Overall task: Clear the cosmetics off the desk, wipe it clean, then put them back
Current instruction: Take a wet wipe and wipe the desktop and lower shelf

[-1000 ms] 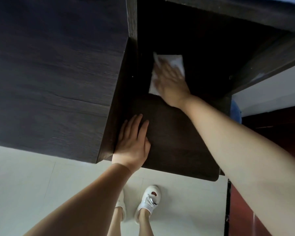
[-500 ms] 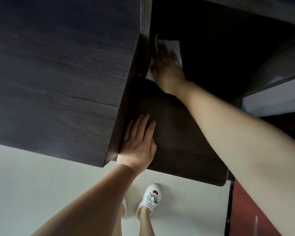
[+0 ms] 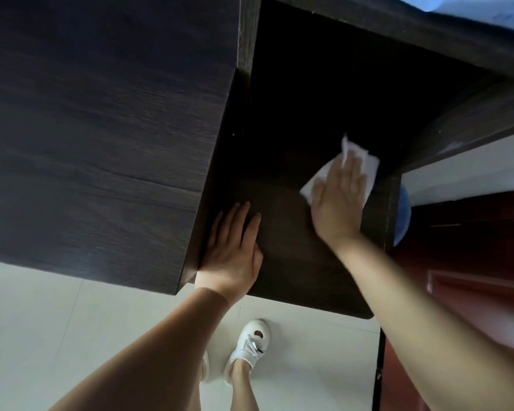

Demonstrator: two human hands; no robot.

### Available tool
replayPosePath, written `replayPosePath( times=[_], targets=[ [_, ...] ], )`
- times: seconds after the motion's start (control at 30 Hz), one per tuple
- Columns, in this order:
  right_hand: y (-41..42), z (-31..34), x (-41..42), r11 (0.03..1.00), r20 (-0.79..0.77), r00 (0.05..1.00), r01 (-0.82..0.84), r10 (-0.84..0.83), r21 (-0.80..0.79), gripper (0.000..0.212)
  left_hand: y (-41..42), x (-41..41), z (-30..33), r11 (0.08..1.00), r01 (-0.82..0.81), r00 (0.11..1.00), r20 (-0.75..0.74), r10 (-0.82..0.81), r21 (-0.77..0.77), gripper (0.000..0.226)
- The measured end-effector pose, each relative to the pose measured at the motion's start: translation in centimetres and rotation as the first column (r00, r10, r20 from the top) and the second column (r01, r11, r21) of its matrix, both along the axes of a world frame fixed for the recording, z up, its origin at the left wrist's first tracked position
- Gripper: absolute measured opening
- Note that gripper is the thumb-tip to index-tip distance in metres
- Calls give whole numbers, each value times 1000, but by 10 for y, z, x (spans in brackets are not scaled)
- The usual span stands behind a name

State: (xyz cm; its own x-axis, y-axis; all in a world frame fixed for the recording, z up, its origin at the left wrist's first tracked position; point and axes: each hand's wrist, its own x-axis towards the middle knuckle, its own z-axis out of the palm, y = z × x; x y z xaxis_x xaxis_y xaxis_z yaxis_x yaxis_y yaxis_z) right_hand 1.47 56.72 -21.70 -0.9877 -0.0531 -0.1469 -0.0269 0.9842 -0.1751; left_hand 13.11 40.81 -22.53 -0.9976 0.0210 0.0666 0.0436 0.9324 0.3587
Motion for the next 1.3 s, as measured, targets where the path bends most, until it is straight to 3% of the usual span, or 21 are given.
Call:
replayPosePath(
  times=[0.07, 0.13, 0.2, 0.23, 0.27, 0.33, 0.4, 0.47, 0.53, 0.6, 0.67, 0.73, 0.8, 0.87, 1.0, 1.1, 1.13, 1.17, 1.23, 1.3],
  targets=[
    [0, 2, 42, 960, 28, 960, -280, 280, -6, 60, 0, 0, -1, 1000, 3, 1000, -7, -3, 2, 46],
    [9, 3, 43, 819, 54, 817, -574, 574, -27, 58, 0, 1, -1, 1000, 7, 1000, -3, -7, 3, 46],
    [20, 4, 9, 690, 44, 689, -724, 723, -5, 55, 0, 0, 0, 1000, 0, 1000, -1, 0, 10, 46],
    [24, 3, -13, 724, 28, 723, -690, 690, 0, 55, 0, 1, 0, 1000, -2, 1000, 0, 2, 11, 47],
    [26, 4, -36, 818, 29, 817, -575, 576, -17, 54, 0, 1, 1, 1000, -1, 1000, 1, 1, 9, 47],
    [21, 5, -70, 971, 67, 970, -232, 236, -54, 54, 0, 2, 2, 1000, 1, 1000, 9, -1, 12, 48],
    [-3, 6, -67, 995, 62, 994, -84, 88, -59, 56, 0, 2, 1, 1000, 5, 1000, 15, -5, 22, 48],
    [-32, 5, -33, 964, 34, 966, -251, 255, -85, 56, 0, 0, 1, 999, -1, 1000, -1, 1, 39, 48],
    [-52, 5, 10, 814, -22, 822, -567, 569, -123, 54, -1, 4, 5, 995, -23, 1000, -5, 23, 95, 45],
    [-61, 5, 16, 669, -46, 675, -736, 736, -103, 51, -4, 13, 9, 981, -38, 999, -13, 42, 188, 42],
    [-71, -2, -5, 666, -96, 670, -743, 737, -73, 48, -7, 31, 9, 981, 4, 1000, -18, -1, 191, 45],
    [-83, 0, -19, 731, -122, 735, -677, 667, -84, 47, -10, 54, 7, 989, 33, 999, 1, -34, 144, 46],
    [-94, 3, -6, 798, -40, 802, -597, 596, -85, 50, -13, 71, 6, 994, 32, 999, 19, -34, 109, 45],
    [-92, 3, 33, 804, -9, 807, -589, 590, -86, 54, -16, 83, 6, 996, 23, 999, 42, -27, 84, 46],
    [-57, 1, 109, 605, -3, 605, -795, 796, -34, 52, -22, 104, 8, 996, 13, 998, 56, -17, 83, 43],
    [-24, 7, 100, 394, 67, 393, -919, 917, -8, 52, -21, 111, 8, 998, 4, 997, 75, -9, 66, 41],
    [-13, 10, 86, 389, 80, 389, -921, 918, 5, 53, -21, 110, 8, 998, -6, 997, 76, 1, 59, 40],
    [0, 10, 68, 477, 110, 474, -879, 873, 2, 53, -20, 109, 8, 999, -15, 997, 74, 11, 49, 40],
    [31, 12, 29, 771, 160, 761, -637, 629, 2, 54, -18, 109, 8, 1000, -23, 997, 74, 21, 18, 38],
    [64, 16, 4, 933, 129, 926, -359, 354, 20, 55, -18, 111, 8, 1000, -20, 996, 83, 21, -12, 37]
  ],
)
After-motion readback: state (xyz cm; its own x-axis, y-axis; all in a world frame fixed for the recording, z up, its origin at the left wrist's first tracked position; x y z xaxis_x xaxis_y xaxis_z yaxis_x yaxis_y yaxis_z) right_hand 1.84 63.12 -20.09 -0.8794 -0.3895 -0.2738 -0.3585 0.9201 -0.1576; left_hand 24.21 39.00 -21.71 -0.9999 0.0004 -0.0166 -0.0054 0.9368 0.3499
